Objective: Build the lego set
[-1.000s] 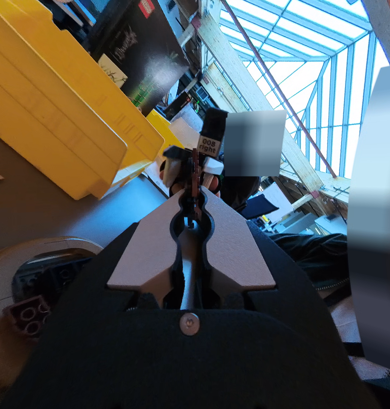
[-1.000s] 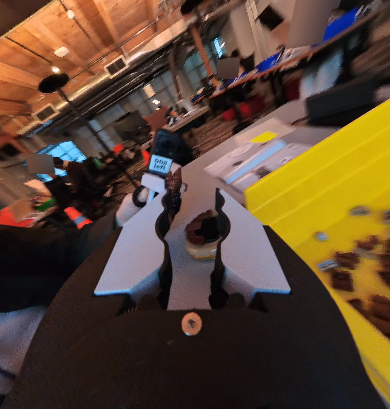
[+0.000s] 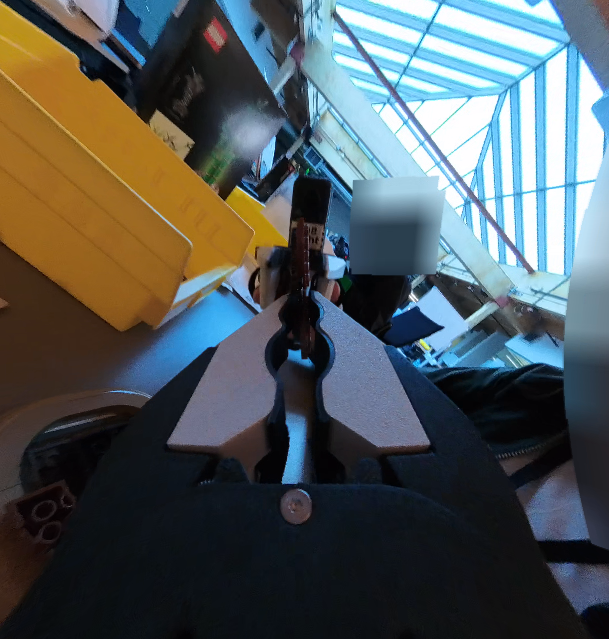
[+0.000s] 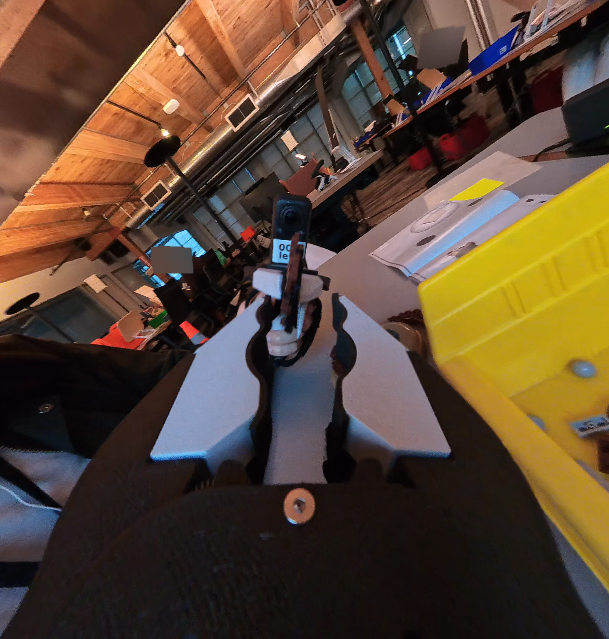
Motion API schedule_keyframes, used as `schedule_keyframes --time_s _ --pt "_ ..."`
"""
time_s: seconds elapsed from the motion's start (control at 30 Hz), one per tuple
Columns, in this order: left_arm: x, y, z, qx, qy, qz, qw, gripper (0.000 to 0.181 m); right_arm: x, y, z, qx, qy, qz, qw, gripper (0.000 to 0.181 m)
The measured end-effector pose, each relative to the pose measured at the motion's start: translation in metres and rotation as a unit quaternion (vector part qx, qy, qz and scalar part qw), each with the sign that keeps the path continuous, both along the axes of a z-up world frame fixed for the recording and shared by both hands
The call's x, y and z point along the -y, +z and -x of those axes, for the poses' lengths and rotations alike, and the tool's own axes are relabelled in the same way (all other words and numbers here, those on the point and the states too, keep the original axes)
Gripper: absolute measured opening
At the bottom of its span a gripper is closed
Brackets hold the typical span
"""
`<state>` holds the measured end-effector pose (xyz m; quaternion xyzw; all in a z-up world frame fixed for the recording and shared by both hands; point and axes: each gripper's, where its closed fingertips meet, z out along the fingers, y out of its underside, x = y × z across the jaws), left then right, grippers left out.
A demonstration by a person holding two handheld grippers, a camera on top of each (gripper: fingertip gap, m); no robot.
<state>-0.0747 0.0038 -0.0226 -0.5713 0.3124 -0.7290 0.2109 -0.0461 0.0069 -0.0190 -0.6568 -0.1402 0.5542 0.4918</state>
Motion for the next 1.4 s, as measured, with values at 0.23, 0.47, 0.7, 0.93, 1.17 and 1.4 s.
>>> schedule_keyframes --time_s 0.23,0.47,0.7,0.93,1.17,1.4 --pt "0.015 0.01 -0.001 0.021 -0.025 -0.038 0.999 0.02 0.008 0.002 0.029 -0.042 0.064 0.038 0.996 0.005" --pt "-0.003 0.01 0.008 -0.002 0.016 -0.046 0.999 0.006 0.01 0.016 0.028 -0.028 0.041 -0.027 0.998 0.025" --pt "-0.012 0.001 0.009 0.007 -0.002 0.073 0.997 0.006 0.015 0.027 -0.002 0.255 -0.138 -0.327 0.9 0.016" --pt "0.002 -0.01 0.001 -0.037 -0.014 0.026 0.999 0.006 0.011 -0.005 0.02 0.357 -0.116 -0.343 0.861 0.011" --pt "0.009 -0.014 -0.002 -0.048 -0.032 0.029 0.998 0.006 0.012 -0.015 0.027 0.397 -0.1 -0.362 0.837 0.006" --pt "0.014 -0.011 -0.002 -0.037 -0.057 0.057 0.996 0.007 0.021 -0.012 0.028 0.409 -0.086 -0.39 0.82 0.004"
